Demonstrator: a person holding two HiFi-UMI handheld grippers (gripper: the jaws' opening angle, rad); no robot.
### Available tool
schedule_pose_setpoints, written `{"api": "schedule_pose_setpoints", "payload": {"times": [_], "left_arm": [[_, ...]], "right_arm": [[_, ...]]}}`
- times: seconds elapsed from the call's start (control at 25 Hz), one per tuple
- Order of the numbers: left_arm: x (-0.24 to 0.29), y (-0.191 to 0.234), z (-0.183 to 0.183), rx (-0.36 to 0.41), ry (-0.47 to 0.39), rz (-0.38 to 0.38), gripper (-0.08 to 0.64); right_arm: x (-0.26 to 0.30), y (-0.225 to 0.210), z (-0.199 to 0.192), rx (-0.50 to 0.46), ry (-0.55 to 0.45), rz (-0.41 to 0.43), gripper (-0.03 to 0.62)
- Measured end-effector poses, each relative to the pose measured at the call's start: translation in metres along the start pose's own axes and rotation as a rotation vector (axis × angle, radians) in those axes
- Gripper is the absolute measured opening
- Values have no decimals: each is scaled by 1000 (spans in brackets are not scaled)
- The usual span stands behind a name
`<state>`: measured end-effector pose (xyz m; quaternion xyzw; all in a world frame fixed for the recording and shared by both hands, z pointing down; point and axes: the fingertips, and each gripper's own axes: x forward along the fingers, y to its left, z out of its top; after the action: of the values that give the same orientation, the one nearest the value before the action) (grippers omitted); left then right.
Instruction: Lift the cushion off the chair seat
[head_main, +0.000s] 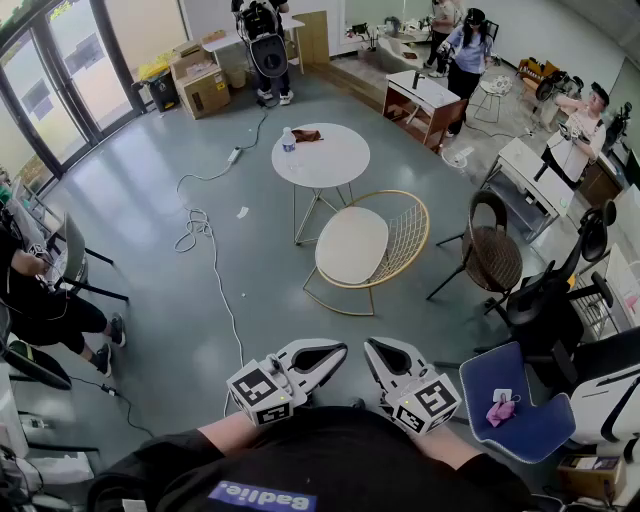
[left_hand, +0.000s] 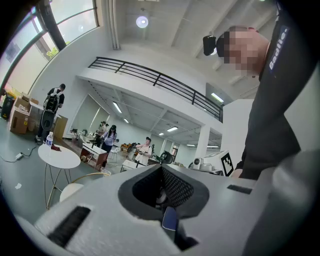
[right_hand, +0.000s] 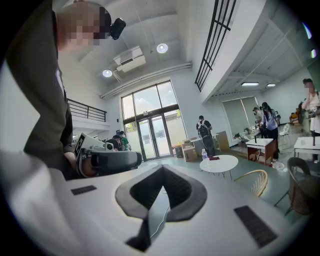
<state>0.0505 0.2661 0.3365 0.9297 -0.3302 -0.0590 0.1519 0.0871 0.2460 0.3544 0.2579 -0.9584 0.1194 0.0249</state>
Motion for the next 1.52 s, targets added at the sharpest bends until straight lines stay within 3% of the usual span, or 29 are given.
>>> {"api": "schedule_pose_setpoints", "payload": {"times": [0.52, 1.0, 1.28, 1.52], "left_arm": [[14, 3, -1, -6, -3, 18, 15], [33, 10, -12, -19, -17, 102, 15], [47, 56, -3, -30, -48, 99, 15], [58, 133, 14, -34, -57, 69, 15]], "right_arm": [[-1, -12, 1, 3, 3, 29, 26], [-10, -36, -13, 35, 9, 80, 28], [16, -67, -12, 23, 32, 41, 26], [80, -99, -4, 11, 49, -7, 26]]}}
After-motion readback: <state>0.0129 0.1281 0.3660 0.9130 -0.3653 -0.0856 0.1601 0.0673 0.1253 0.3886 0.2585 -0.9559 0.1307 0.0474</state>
